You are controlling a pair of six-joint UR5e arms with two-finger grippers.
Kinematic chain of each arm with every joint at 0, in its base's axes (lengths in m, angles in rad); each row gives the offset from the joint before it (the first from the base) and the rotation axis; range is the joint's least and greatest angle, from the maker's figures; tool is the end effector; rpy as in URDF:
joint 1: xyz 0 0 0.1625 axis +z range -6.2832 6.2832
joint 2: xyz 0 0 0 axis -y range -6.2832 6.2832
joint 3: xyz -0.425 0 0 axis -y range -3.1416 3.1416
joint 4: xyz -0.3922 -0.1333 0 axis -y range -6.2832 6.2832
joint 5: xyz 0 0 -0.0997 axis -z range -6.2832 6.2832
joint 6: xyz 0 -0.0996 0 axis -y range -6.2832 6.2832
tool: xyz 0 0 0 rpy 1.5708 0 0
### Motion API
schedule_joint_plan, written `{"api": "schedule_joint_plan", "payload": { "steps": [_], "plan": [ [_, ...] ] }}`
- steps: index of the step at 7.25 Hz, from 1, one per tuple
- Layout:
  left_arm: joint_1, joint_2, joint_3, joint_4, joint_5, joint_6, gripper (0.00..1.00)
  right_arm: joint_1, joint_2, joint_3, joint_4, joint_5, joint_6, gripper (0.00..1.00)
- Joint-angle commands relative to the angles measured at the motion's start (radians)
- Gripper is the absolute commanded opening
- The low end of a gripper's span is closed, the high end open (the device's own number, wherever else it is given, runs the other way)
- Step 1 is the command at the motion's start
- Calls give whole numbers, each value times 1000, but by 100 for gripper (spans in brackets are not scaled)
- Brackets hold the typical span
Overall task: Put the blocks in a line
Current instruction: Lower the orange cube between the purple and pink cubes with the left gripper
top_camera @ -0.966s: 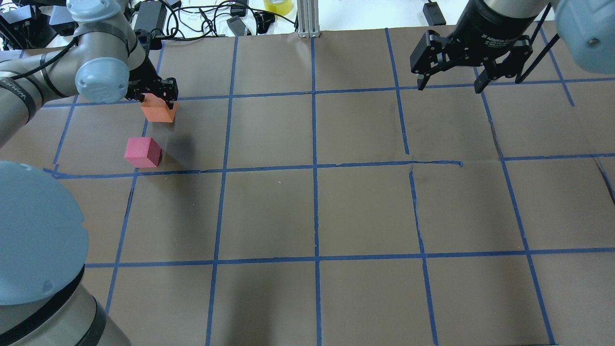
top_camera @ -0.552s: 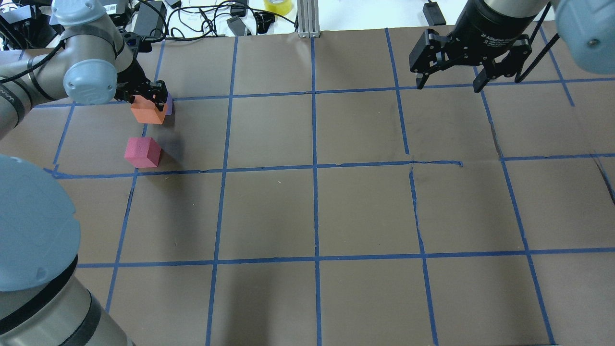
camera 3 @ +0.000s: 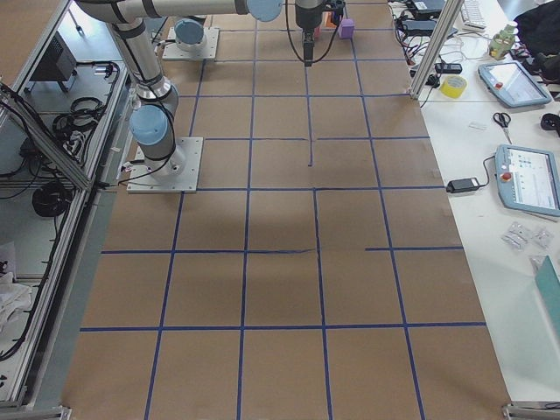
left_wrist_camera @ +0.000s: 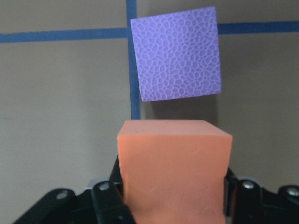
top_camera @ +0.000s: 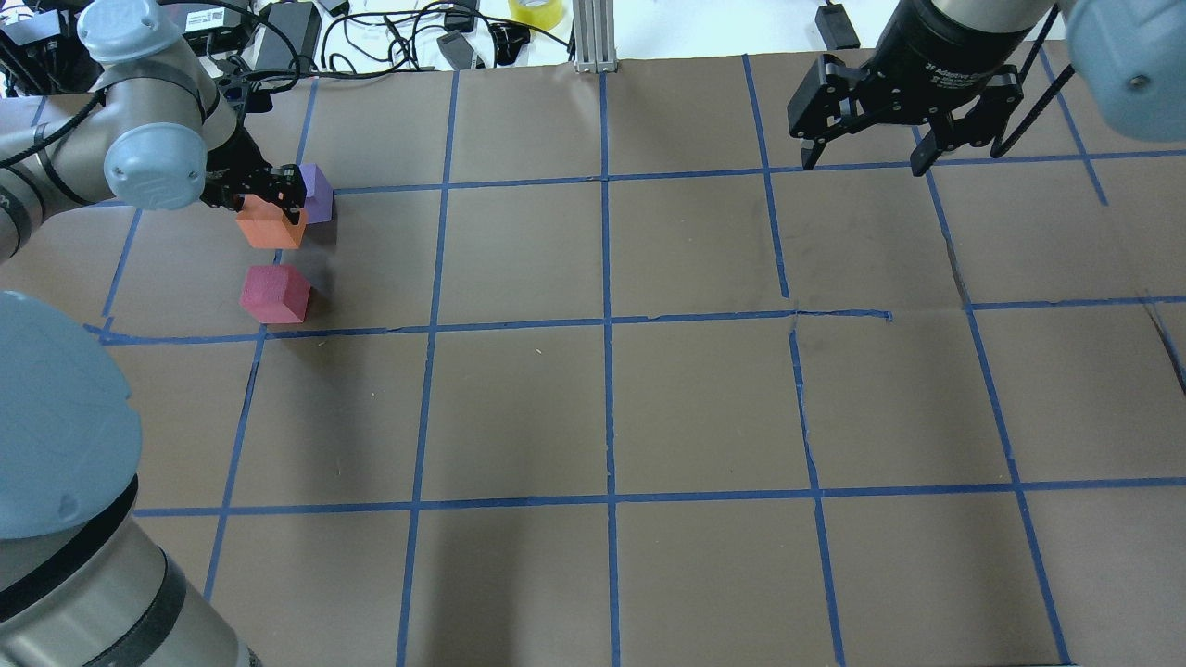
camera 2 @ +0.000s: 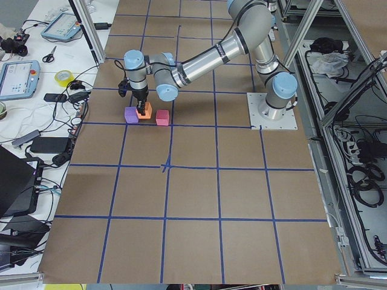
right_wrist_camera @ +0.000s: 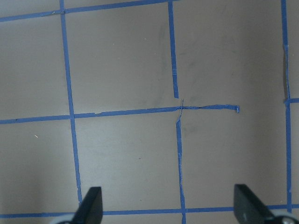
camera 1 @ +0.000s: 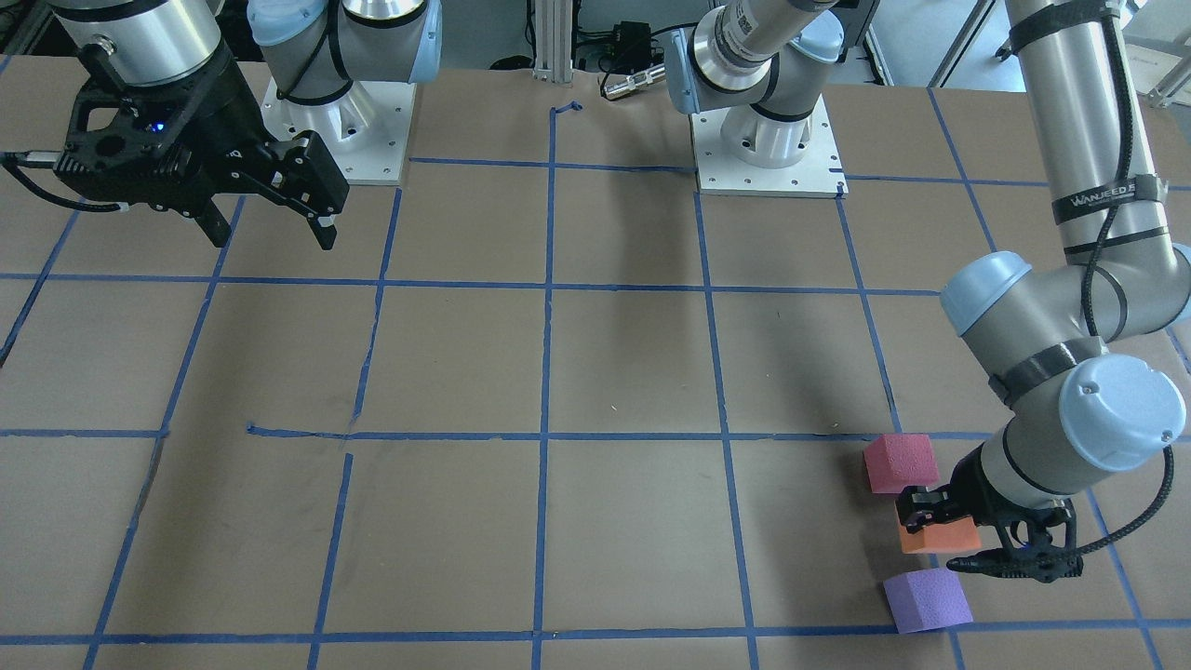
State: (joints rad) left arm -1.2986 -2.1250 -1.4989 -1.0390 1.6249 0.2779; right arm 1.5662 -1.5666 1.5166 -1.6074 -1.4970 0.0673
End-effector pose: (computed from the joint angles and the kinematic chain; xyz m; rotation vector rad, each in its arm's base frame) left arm 0.0584 -0.6851 0.2476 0.0067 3.0757 -0.0507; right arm 0.1383 -0.5021 0.5168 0.1052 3.0607 -0.1291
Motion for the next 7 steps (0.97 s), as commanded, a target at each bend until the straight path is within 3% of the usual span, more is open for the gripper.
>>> {"api": "schedule_joint_plan", "payload": {
  "steps": [1, 7],
  "plan": [
    [1, -9, -12, 10, -19, 7, 37, 0, 0, -1, 0, 0, 0, 100],
    [2, -30, -32, 96, -23, 72, 37, 0, 0, -1, 1, 0, 0, 100]
  ]
}}
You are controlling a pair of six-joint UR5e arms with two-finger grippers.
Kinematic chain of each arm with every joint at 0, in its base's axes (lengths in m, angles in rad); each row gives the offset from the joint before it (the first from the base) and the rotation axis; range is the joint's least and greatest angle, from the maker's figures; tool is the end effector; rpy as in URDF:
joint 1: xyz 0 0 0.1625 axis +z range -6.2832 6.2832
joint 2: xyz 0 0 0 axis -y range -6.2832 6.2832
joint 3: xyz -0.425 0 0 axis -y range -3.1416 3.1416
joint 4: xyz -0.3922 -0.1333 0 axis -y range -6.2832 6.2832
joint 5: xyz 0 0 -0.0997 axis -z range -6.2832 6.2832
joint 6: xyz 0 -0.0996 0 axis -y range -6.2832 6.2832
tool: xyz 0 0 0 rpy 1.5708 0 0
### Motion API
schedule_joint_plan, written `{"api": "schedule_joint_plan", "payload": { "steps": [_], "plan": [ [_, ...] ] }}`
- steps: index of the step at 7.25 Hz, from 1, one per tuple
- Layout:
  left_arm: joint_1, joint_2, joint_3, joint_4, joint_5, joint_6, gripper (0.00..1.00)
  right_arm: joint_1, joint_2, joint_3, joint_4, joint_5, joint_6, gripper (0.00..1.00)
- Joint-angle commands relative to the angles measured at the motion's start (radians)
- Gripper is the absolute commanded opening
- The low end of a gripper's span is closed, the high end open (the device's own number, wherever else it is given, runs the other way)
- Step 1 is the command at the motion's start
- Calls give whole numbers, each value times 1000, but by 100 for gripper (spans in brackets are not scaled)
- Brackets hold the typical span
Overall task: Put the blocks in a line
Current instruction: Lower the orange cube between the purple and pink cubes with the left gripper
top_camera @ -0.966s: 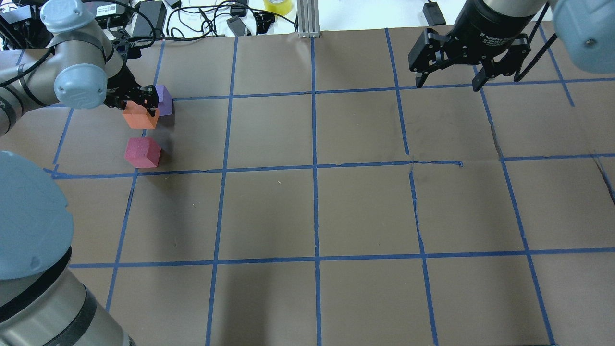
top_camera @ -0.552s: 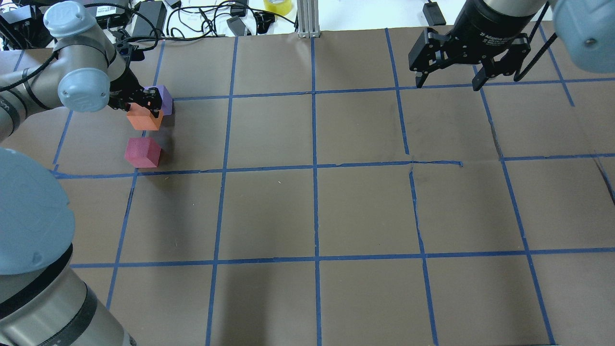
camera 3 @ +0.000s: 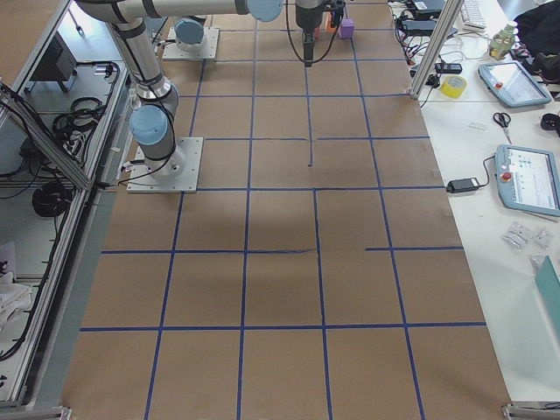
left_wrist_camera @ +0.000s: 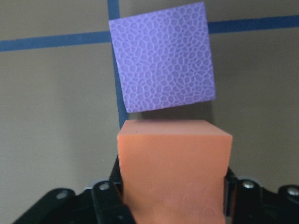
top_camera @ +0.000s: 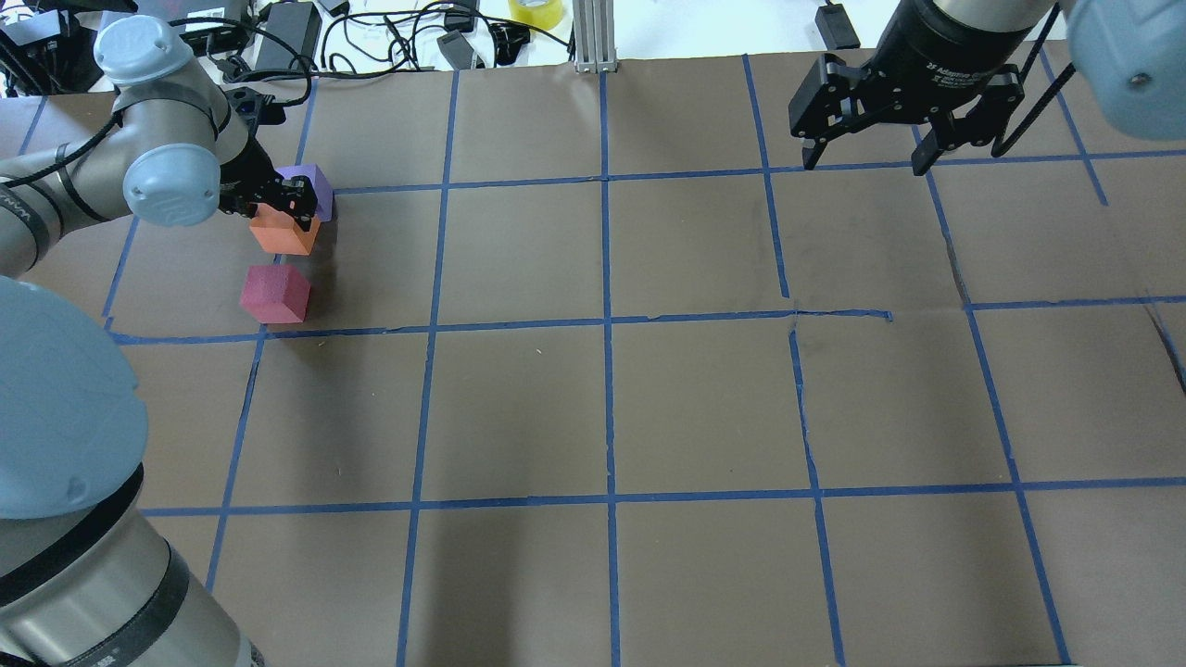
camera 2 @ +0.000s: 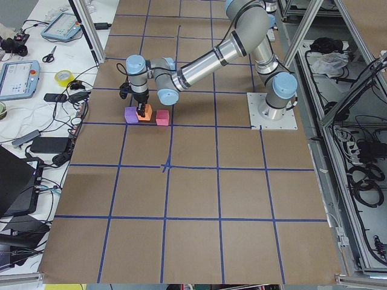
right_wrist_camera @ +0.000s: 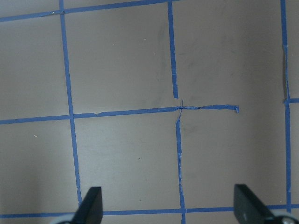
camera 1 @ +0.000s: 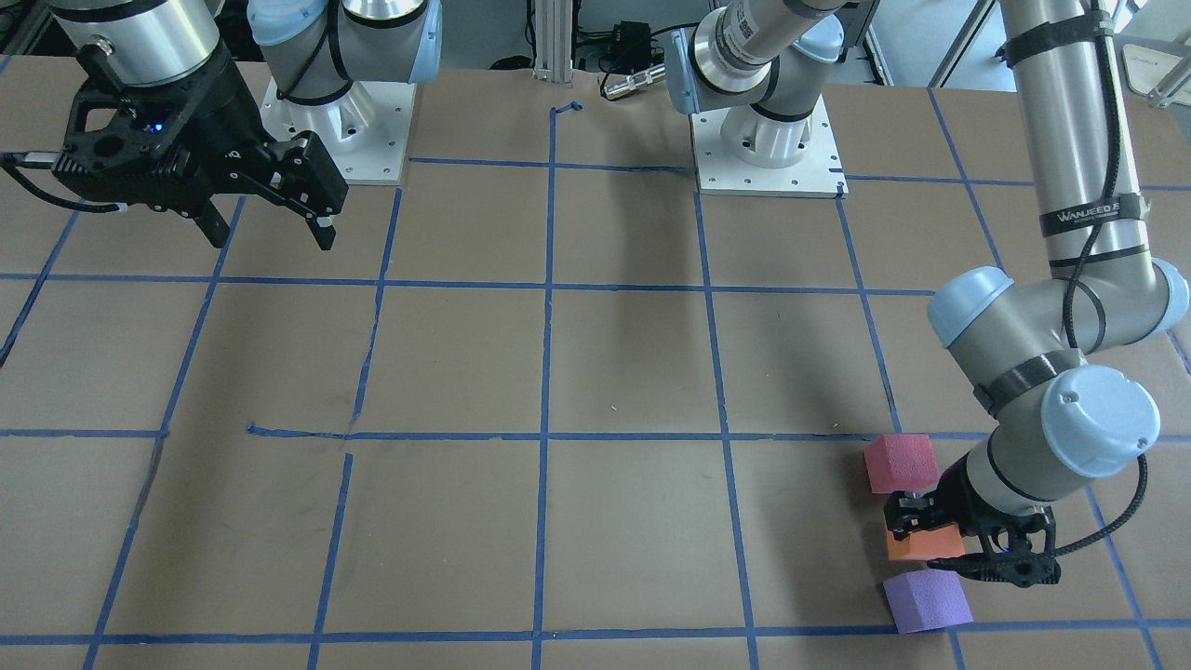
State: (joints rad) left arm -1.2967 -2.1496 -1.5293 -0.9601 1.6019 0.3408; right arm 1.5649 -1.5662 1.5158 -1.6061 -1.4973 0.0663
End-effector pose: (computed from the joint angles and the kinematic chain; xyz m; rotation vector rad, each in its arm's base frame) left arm 0.0577 -0.6862 0.2256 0.1012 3.0867 -0.0935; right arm 0.1377 -0.5023 0.5168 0.1057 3.0611 -0.1279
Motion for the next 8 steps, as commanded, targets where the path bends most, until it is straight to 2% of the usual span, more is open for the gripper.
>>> {"api": "schedule_joint_plan", "payload": {
  "steps": [1, 2, 8],
  "plan": [
    [1, -9, -2, 29, -2, 9, 37, 1, 0, 0, 0, 0, 0, 100],
    [1, -9, -3, 31, -37, 7, 37, 1, 0, 0, 0, 0, 0, 100],
    [22, -21, -2, 58, -39, 18, 37, 1, -2, 1, 0, 0, 0, 100]
  ]
}}
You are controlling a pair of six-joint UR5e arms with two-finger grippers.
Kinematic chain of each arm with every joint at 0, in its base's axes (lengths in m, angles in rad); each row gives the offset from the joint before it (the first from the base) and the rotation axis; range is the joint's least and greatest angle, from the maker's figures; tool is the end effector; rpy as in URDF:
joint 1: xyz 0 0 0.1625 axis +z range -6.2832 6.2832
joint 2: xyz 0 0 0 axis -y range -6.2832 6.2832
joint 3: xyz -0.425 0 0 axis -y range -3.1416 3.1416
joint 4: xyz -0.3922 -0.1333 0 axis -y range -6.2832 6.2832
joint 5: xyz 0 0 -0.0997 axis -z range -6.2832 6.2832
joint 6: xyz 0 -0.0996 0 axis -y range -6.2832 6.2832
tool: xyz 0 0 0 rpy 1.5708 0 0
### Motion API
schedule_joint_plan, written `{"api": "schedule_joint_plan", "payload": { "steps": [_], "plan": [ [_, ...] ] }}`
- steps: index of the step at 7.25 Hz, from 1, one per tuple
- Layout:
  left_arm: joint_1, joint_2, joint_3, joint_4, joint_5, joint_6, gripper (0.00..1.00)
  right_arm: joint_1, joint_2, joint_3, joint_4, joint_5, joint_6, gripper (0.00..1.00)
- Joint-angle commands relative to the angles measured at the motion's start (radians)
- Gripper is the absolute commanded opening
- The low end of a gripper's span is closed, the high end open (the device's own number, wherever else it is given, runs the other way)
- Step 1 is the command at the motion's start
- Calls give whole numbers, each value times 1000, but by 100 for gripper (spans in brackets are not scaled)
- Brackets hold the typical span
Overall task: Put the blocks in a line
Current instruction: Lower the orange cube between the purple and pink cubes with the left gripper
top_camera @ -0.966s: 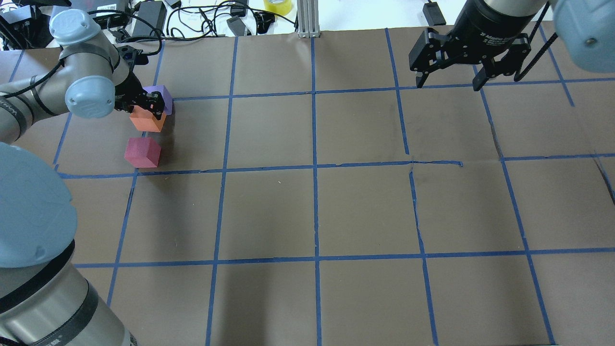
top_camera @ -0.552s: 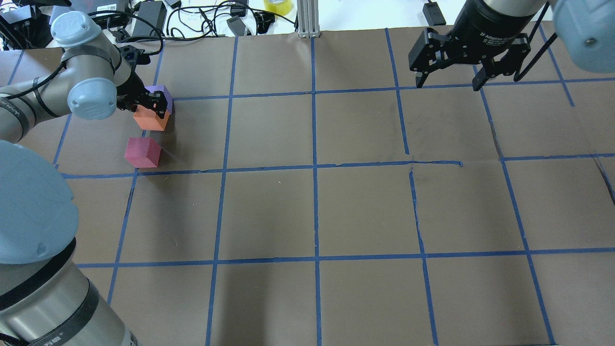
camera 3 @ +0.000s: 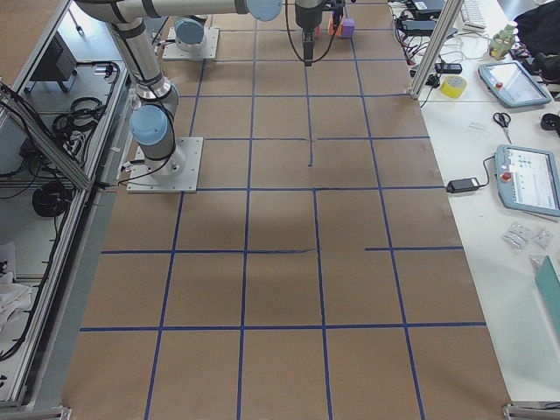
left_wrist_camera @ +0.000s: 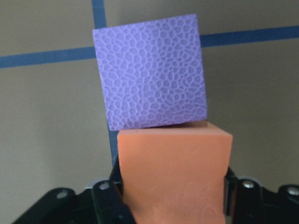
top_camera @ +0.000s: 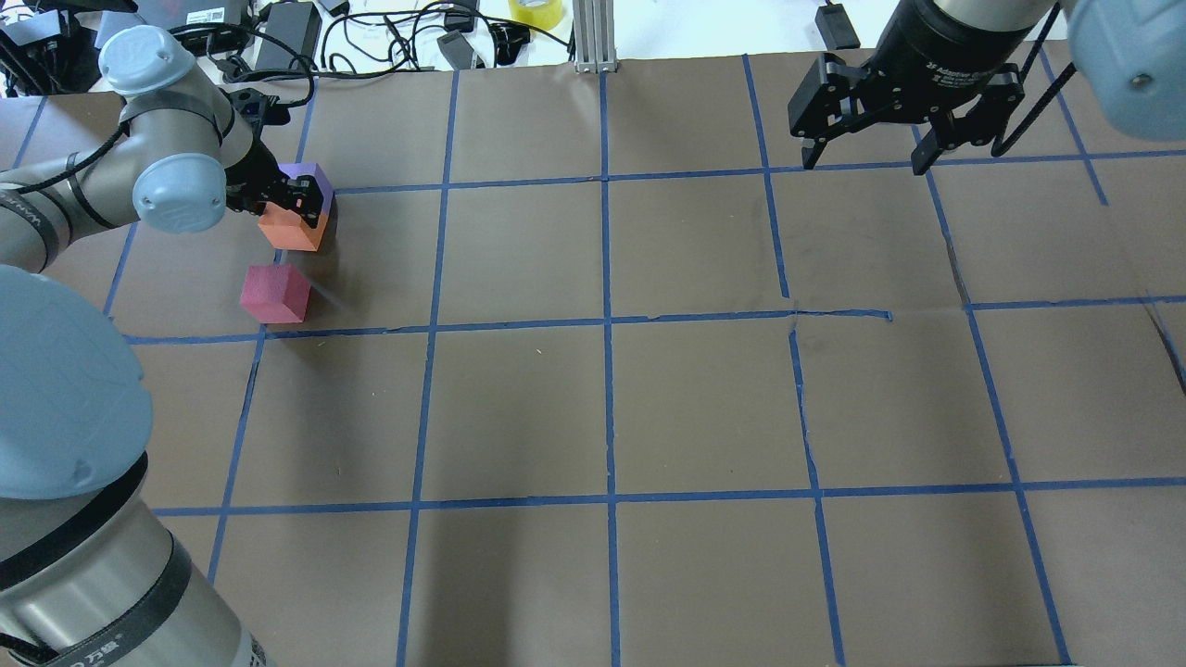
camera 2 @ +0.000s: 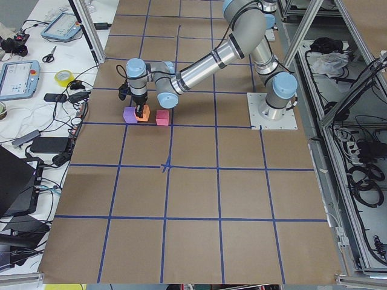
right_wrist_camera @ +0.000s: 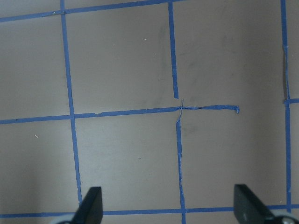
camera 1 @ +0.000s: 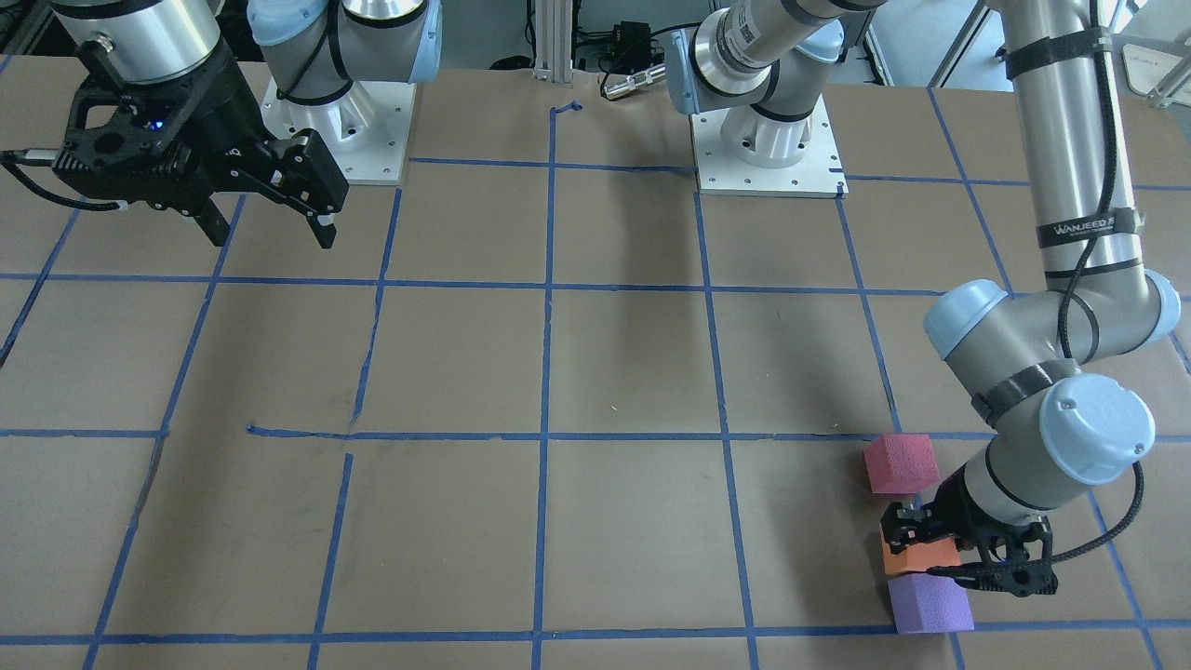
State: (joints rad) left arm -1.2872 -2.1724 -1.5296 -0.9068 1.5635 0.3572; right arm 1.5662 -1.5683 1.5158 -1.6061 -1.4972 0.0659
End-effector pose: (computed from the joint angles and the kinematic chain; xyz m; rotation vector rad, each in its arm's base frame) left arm 0.0622 -0.6925 0.2157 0.1151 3.1098 -0.1567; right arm 0.1383 -0.5014 0.5179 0.1030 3.0609 -0.1310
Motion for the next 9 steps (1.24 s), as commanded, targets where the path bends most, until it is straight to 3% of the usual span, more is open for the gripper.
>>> {"api": "schedule_joint_plan", "payload": {
  "steps": [1, 9],
  "plan": [
    [22, -1, -4, 5, -2, -3, 37, 0, 2, 1, 0, 0, 0, 100],
    [19, 17, -59, 16, -16, -73, 37, 0, 2, 1, 0, 0, 0, 100]
  ]
}}
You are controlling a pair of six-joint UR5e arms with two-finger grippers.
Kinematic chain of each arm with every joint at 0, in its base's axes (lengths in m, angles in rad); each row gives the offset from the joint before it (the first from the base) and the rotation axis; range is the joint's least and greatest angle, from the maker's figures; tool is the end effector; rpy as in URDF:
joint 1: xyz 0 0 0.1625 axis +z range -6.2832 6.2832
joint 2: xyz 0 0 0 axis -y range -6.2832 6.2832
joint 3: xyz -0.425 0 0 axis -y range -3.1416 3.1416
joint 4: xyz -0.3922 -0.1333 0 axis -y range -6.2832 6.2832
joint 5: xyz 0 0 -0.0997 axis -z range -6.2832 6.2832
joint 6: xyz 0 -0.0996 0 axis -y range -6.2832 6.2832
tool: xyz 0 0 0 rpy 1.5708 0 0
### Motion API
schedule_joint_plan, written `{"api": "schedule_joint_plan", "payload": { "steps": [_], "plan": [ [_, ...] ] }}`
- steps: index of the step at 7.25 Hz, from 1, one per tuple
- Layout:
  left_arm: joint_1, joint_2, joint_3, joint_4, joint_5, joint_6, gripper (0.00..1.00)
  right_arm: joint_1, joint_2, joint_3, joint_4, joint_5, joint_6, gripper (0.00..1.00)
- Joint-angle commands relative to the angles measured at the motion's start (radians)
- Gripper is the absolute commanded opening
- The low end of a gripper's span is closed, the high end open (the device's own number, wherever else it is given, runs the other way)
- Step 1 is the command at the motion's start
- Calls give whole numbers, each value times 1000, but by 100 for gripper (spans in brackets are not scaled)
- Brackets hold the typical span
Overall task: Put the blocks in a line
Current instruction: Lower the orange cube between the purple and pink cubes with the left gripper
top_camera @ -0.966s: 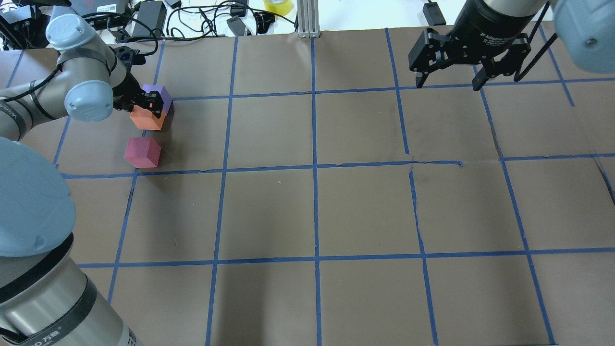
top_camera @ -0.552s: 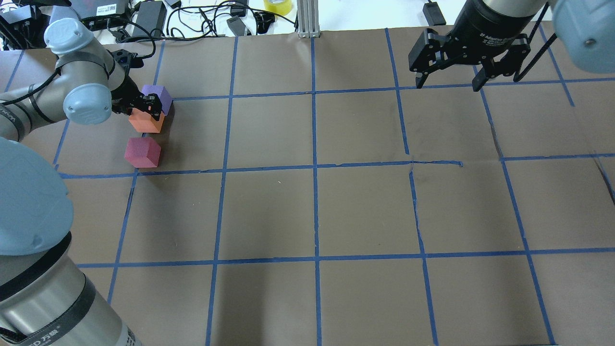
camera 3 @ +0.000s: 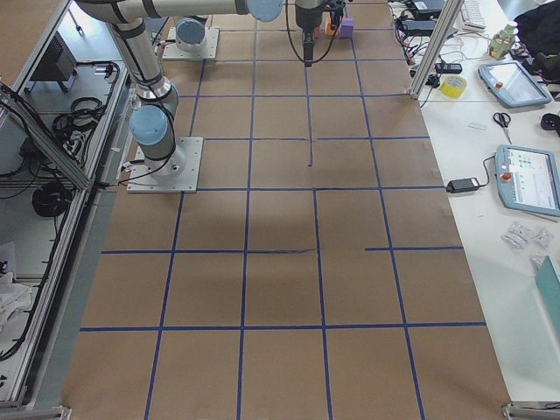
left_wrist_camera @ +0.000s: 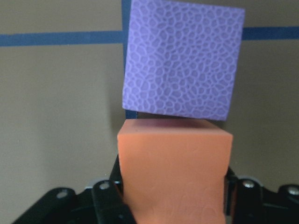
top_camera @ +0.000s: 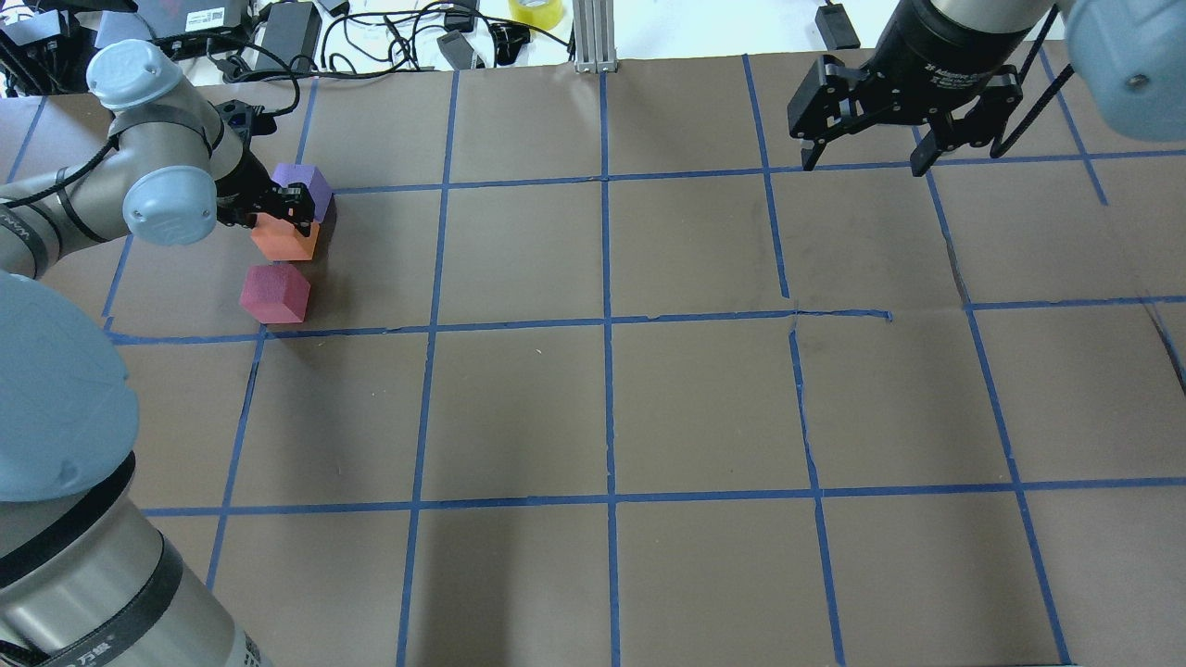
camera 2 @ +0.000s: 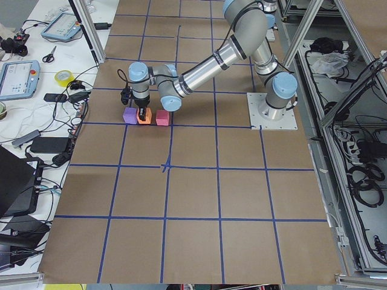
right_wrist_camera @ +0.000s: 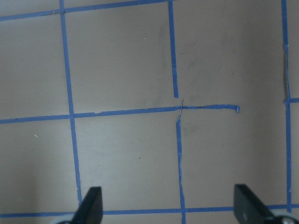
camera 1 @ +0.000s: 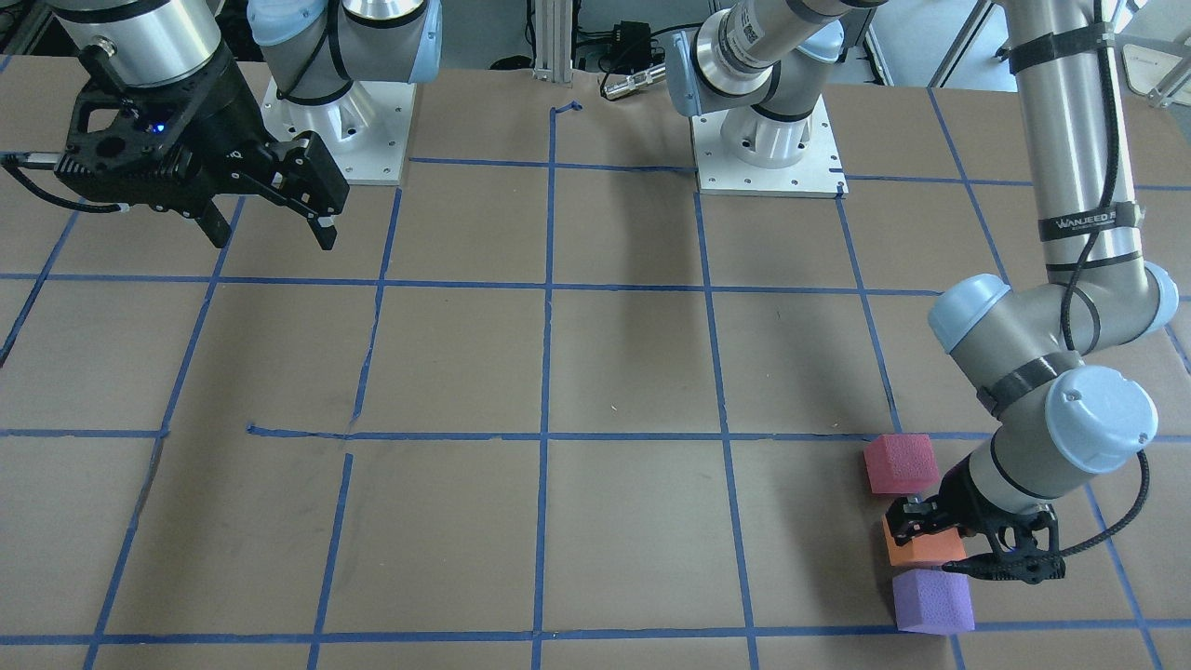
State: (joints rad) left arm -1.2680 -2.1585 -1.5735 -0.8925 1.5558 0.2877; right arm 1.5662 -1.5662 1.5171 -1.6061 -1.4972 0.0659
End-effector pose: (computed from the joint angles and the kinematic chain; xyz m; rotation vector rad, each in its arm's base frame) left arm 0.0710 -0.6792 0.2074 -0.0226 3.1272 -0.1384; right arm 0.1383 -0.5020 0.5162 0.1032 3.0612 -0.1258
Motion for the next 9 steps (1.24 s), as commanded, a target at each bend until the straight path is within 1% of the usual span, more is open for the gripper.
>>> {"api": "schedule_joint_plan", "payload": {
  "steps": [1, 8, 9],
  "plan": [
    [-1, 8, -25, 3, -6, 10, 37, 0, 0, 0, -2, 2, 0, 100],
    [3, 5, -34, 20, 0, 14, 38, 0, 0, 0, 0, 2, 2, 100],
    [3, 8, -40, 18, 3, 11, 54, 0, 0, 0, 0, 2, 2, 100]
  ]
}}
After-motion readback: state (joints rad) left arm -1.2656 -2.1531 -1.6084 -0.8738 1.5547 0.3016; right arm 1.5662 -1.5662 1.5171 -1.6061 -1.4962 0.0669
